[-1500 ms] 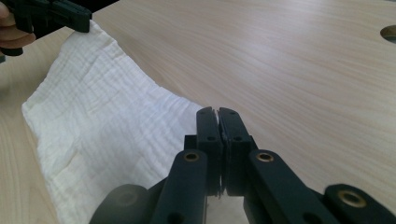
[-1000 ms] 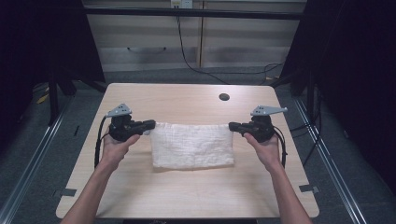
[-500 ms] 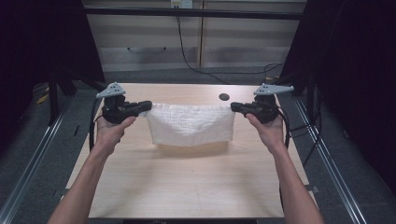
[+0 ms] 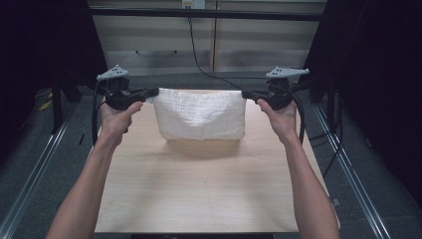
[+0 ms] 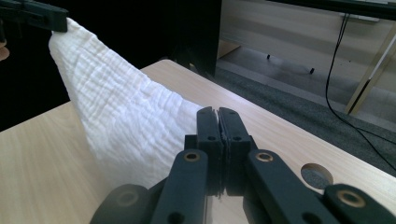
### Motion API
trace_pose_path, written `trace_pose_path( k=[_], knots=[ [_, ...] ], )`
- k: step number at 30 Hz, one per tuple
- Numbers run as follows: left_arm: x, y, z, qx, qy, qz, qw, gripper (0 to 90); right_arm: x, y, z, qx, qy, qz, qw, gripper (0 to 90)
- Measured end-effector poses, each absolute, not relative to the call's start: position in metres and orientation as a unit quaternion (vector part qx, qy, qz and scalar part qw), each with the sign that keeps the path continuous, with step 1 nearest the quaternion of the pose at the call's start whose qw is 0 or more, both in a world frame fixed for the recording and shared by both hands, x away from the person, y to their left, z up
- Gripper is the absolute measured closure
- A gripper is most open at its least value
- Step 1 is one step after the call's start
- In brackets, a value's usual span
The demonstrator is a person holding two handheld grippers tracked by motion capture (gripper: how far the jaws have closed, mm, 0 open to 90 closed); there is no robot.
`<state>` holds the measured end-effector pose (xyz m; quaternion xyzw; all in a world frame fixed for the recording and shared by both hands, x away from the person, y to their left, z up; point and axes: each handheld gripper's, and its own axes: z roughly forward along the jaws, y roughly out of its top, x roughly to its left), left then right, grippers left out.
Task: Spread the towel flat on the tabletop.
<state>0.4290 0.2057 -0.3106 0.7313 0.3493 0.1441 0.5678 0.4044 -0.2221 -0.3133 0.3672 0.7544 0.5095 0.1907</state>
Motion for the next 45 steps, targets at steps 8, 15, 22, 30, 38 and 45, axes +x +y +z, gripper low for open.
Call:
trace_pose_path(
  k=[8, 15, 22, 30, 38, 45],
  knots=[
    [0.432, 0.211, -0.297, 0.717, 0.343, 0.151, 0.588, 86.8, 0.412, -0.234, -0.303, 0.382, 0.736, 0.518, 0.208, 88.6],
    [0.414, 0.207, -0.319, 0.732, 0.321, 0.143, 0.583, 86.7, 0.392, -0.234, -0.320, 0.374, 0.752, 0.507, 0.197, 88.6],
    [0.396, 0.212, -0.347, 0.735, 0.320, 0.128, 0.584, 86.8, 0.368, -0.235, -0.355, 0.371, 0.760, 0.507, 0.168, 88.6],
    [0.372, 0.214, -0.368, 0.739, 0.313, 0.125, 0.584, 86.7, 0.341, -0.239, -0.375, 0.367, 0.765, 0.507, 0.154, 88.5],
    [0.346, 0.220, -0.396, 0.751, 0.315, 0.109, 0.570, 86.7, 0.315, -0.238, -0.399, 0.363, 0.773, 0.502, 0.136, 88.5],
    [0.316, 0.217, -0.406, 0.770, 0.294, 0.099, 0.558, 86.6, 0.294, -0.238, -0.422, 0.366, 0.781, 0.491, 0.121, 88.5]
  ],
)
